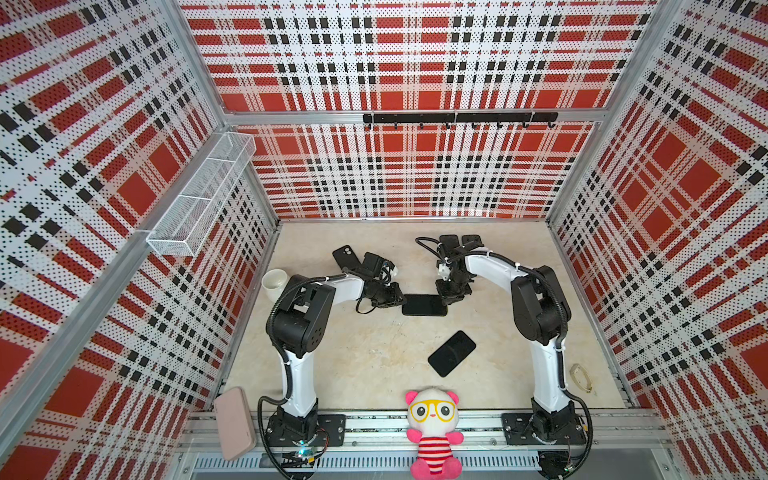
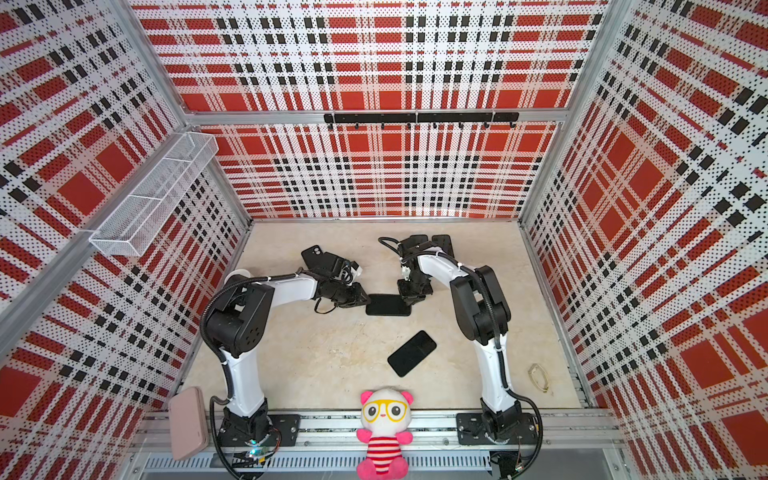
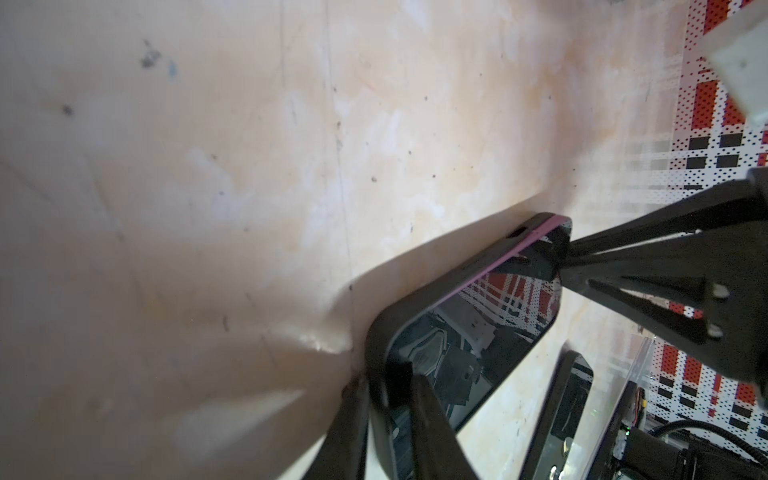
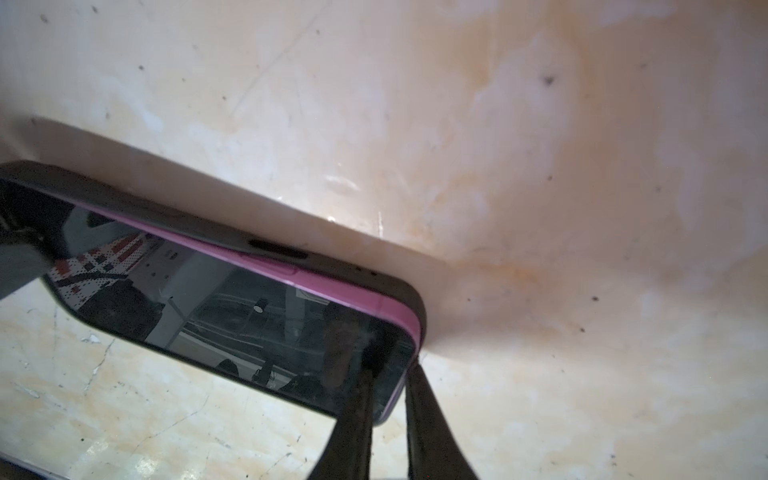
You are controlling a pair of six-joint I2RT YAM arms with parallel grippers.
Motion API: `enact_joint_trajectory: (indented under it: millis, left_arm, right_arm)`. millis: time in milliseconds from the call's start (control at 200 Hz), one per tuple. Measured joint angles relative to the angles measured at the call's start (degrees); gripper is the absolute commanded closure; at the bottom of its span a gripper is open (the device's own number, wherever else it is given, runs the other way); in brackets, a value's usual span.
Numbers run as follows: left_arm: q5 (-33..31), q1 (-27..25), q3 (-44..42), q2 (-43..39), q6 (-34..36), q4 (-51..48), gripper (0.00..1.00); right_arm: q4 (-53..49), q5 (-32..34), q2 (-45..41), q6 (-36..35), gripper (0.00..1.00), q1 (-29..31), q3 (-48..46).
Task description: Put the phone into the phone case
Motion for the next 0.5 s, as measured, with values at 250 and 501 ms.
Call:
enact_joint_trajectory:
  millis: [250,501]
  left_arm:
    - [0.0,0.0,0.0,0.0,0.0,0.0,0.78]
    - [0.0,0.0,0.0,0.0,0.0,0.1,0.78]
  right_arm:
    - [1.5,0.4,0.8,-0.9,0.78,-0.8,2.2]
    - [2.2,0.7,1.8,-2.1,0.8,-1.3,3.8]
